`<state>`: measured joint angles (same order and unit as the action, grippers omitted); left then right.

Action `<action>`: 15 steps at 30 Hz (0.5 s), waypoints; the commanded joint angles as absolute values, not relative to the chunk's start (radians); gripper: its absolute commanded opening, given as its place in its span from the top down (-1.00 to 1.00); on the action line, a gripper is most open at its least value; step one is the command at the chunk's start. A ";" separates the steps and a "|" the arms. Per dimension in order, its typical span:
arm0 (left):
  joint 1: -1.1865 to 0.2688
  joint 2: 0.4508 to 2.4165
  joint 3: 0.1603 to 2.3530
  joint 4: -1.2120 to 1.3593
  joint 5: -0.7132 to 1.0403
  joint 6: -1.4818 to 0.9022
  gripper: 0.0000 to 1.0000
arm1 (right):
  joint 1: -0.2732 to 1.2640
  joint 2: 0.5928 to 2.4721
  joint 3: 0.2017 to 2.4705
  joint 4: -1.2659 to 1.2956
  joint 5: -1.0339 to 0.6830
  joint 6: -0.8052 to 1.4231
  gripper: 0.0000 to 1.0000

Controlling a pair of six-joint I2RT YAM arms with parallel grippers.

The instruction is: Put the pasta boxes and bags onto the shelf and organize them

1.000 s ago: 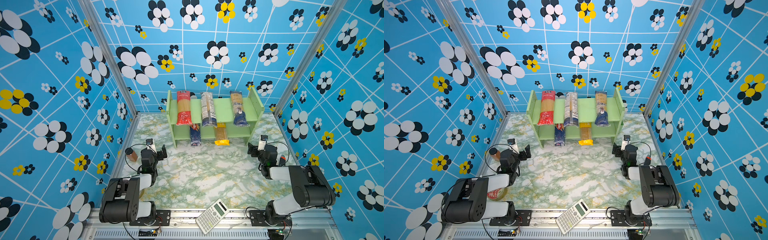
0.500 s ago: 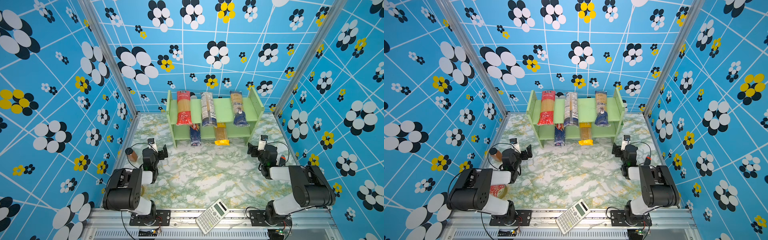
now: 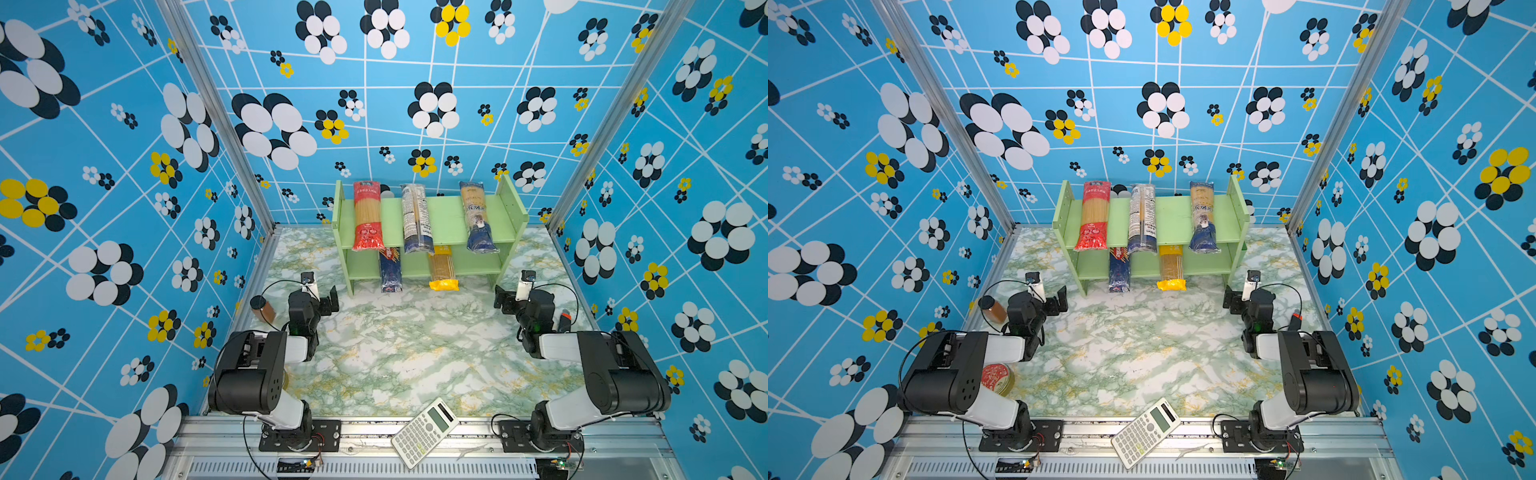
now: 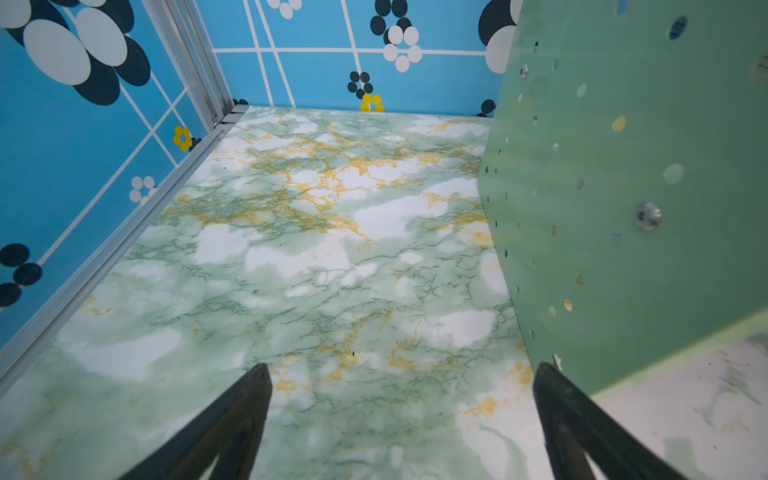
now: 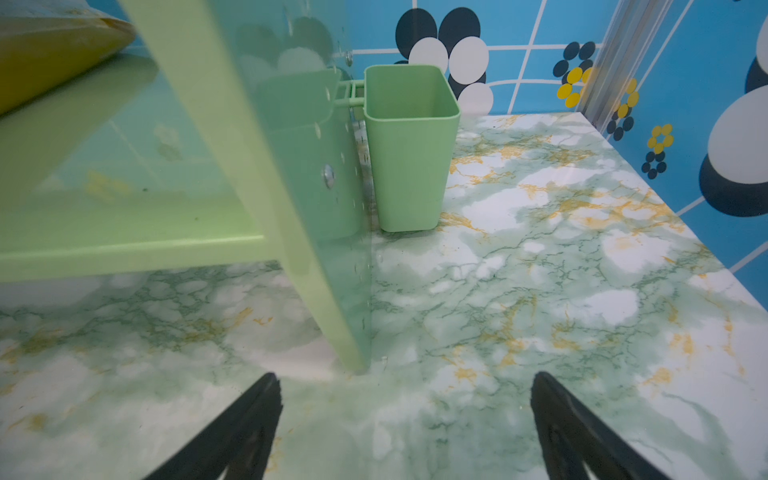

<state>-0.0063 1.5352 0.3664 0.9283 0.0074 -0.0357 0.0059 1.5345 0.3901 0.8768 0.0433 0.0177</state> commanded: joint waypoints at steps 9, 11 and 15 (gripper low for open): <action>-0.016 1.546 0.385 0.908 -0.015 -0.010 -0.99 | 0.000 1.544 0.383 0.904 0.052 0.021 -0.98; -0.024 1.545 0.385 0.908 -0.027 -0.005 -0.98 | -0.001 1.544 0.383 0.904 0.052 0.021 -0.98; -0.031 1.545 0.384 0.910 -0.040 -0.001 -0.98 | -0.001 1.543 0.383 0.902 0.057 0.019 -0.98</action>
